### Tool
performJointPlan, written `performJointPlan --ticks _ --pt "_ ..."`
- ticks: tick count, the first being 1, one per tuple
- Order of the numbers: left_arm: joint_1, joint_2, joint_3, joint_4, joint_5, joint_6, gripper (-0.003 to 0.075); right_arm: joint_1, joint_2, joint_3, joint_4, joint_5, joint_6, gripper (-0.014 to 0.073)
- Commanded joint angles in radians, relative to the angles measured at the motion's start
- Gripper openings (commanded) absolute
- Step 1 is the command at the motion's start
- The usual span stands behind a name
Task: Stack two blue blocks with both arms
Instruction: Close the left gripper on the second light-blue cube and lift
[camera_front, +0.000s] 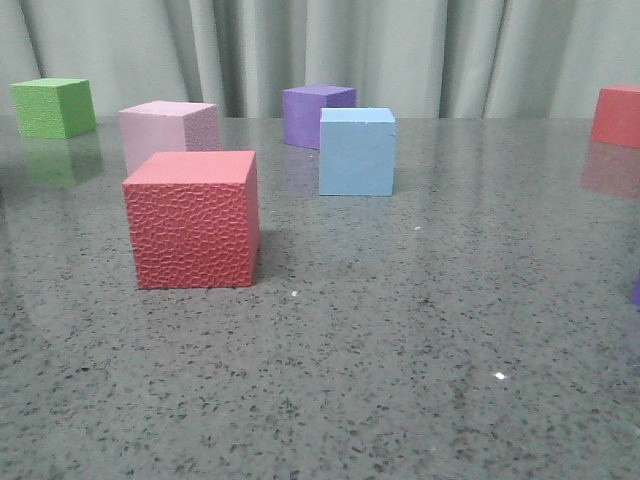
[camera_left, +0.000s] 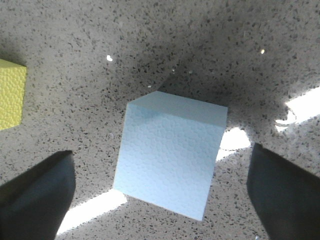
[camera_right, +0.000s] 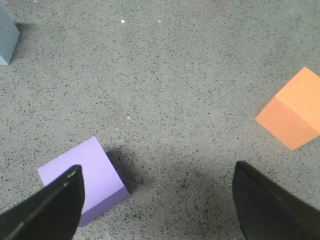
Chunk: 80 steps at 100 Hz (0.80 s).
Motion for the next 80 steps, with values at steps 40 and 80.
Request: performJointPlan --ticks 40,80 --pt "0.023 0.005 -0.025 0.023 0.031 -0.002 0.0672 -0.008 -0.003 -0.020 -0.033 -0.069 -0.006 0.0600" --pt "0.051 0.014 -0.025 -0.030 0.027 0.013 0.0672 -0.008 -0.003 -0.020 -0.035 -0.078 -0.006 0.0600"
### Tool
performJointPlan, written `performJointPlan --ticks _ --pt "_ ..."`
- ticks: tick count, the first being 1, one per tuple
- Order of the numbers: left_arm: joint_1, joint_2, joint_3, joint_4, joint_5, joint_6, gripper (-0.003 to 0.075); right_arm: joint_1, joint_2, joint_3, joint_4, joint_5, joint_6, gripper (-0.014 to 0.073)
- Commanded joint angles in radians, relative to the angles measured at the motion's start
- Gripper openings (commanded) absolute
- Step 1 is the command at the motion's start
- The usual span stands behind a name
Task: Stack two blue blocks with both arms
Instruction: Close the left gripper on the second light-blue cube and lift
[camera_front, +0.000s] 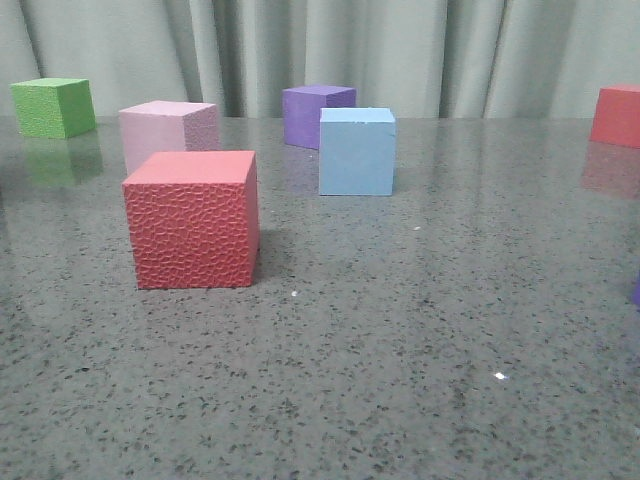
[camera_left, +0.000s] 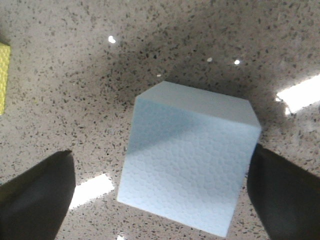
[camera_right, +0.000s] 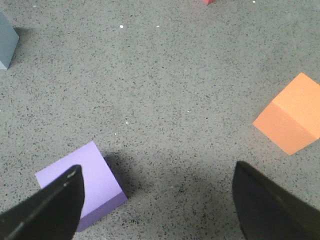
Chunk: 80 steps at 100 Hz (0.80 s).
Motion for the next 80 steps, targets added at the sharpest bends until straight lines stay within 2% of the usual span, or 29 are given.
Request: performJointPlan --ticks 1,54,63,80 --pt "0.001 -0.037 -0.025 -0.006 0.031 0.004 0.0672 -0.008 -0.003 -0.020 -0.025 -0.066 -0.006 0.0600" --pt "0.001 0.022 -0.025 -0.032 0.032 0.004 0.0654 -0.008 -0.003 -0.020 -0.025 -0.064 -0.006 0.0600" --pt "0.001 0.022 -0.025 -0.032 0.032 0.004 0.0569 -0.008 -0.003 -0.020 -0.025 -0.064 -0.006 0.0600" --pt "0.001 0.022 -0.025 -0.032 0.032 0.004 0.0323 -0.008 -0.003 -0.020 -0.026 -0.065 -0.006 0.0600"
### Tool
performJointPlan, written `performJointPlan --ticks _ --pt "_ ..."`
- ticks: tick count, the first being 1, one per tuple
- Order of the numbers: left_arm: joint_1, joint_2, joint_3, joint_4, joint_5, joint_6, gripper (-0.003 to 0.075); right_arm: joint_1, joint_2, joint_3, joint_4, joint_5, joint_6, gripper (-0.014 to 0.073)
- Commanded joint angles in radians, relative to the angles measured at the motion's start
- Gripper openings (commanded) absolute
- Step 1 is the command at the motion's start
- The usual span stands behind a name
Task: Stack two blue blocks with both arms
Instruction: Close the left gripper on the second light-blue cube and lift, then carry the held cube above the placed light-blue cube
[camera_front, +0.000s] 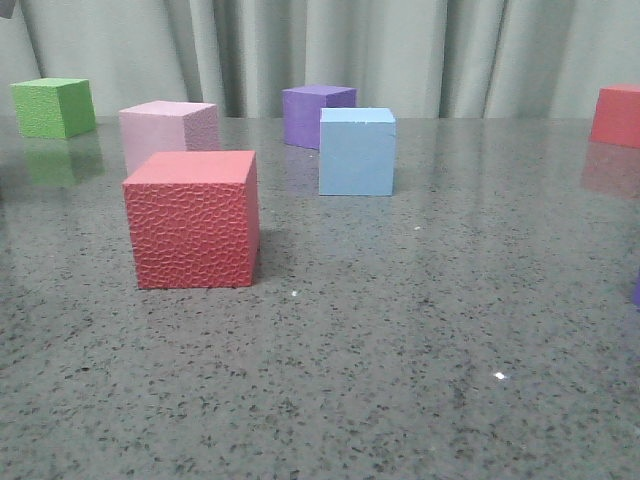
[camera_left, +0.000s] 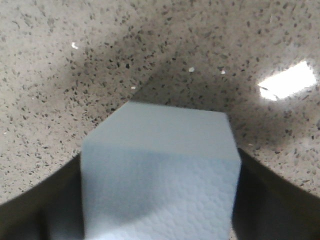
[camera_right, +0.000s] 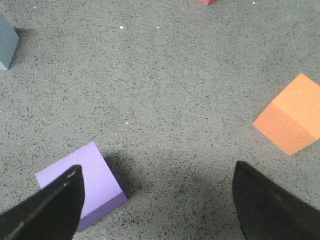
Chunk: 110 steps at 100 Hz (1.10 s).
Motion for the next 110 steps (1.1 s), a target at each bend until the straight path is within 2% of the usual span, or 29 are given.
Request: performJointPlan --ticks 1,7,15,45,67,79,110 --pt "0.000 -0.046 -0.025 0.000 0.037 -0.003 0.0314 -0.008 -0.003 -0.020 -0.026 -0.063 -0.006 0.0600" --pt "0.000 -0.046 -0.025 -0.005 0.037 -0.003 0.0256 -0.008 -0.003 -0.020 -0.027 -0.064 -0.006 0.0600" --pt "0.000 -0.054 -0.025 -0.031 0.038 -0.006 0.0224 -0.008 -0.003 -0.020 -0.026 -0.064 -0.006 0.0600" --pt "-0.009 -0.140 -0.035 -0.088 0.039 -0.006 0.0223 -0.008 -0.003 -0.020 -0.026 -0.064 -0.006 0.0600" --pt "-0.016 -0.199 -0.094 -0.269 0.040 -0.006 0.0223 -0.008 -0.003 -0.020 -0.026 -0.064 -0.006 0.0600" --pt "-0.066 -0.217 -0.140 -0.283 0.040 -0.006 0.0223 -0.008 -0.003 -0.020 -0.026 -0.064 -0.006 0.0600" --pt "-0.269 -0.208 -0.246 -0.277 0.018 0.055 0.0223 -0.008 -0.003 -0.020 -0.026 -0.064 -0.006 0.0600"
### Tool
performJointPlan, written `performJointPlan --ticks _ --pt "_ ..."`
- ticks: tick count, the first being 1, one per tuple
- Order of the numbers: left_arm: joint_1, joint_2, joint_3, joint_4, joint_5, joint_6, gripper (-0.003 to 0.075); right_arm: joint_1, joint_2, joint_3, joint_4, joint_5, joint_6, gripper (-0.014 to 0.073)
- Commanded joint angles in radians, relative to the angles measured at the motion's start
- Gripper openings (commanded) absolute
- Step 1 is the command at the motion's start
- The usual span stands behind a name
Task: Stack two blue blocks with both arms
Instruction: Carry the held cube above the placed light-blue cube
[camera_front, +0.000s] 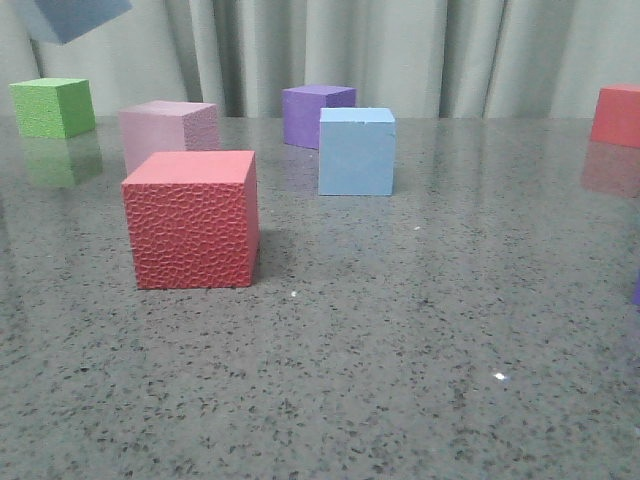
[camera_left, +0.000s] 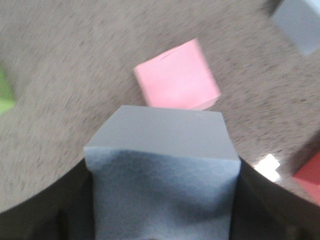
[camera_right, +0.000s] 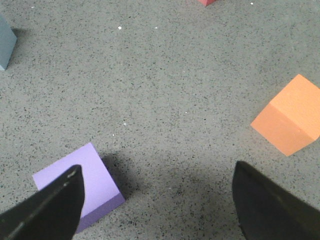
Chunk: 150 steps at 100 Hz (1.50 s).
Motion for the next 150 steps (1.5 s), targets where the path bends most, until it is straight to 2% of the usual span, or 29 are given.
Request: performJointPlan --ticks 1,36,79,134,150 --pt "-0.055 -0.041 -0.056 -0.020 0.004 0.018 0.0223 -0.008 -0.003 -0.020 -0.020 -0.064 -0.006 0.0600" --pt "-0.189 0.091 -0.247 -0.010 0.008 0.024 0.0224 -0.008 -0.003 -0.020 -0.020 -0.062 -0.006 0.0600" --pt "-0.292 0.300 -0.501 0.031 0.027 0.120 0.0224 -0.008 -0.003 -0.020 -0.020 -0.059 -0.006 0.0600" --pt "-0.326 0.334 -0.518 0.027 0.023 0.148 0.0222 -0.008 -0.003 -0.020 -0.020 -0.063 -0.006 0.0600" --pt "-0.326 0.334 -0.518 -0.030 0.023 0.141 0.0222 -0.008 -0.003 -0.020 -0.020 -0.063 -0.006 0.0600"
